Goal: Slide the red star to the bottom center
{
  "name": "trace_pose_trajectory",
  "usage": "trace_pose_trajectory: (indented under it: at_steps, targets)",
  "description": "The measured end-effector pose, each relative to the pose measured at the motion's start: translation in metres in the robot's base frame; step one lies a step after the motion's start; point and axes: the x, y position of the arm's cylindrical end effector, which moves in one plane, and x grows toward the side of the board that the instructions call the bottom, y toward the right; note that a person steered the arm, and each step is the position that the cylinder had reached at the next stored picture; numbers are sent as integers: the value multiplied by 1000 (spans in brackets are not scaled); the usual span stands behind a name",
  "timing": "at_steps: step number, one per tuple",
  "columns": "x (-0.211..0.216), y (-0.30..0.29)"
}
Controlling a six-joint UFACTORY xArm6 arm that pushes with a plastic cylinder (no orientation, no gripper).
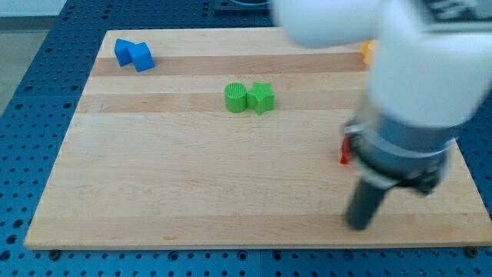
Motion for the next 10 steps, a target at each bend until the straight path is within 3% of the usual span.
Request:
trace_pose_trajectory:
  at_steps: [1, 2, 3, 6, 10]
  targets:
    - [-19, 38]
    - [-28, 39]
    - [-80, 40]
    - [-101, 18]
    - [-48, -82]
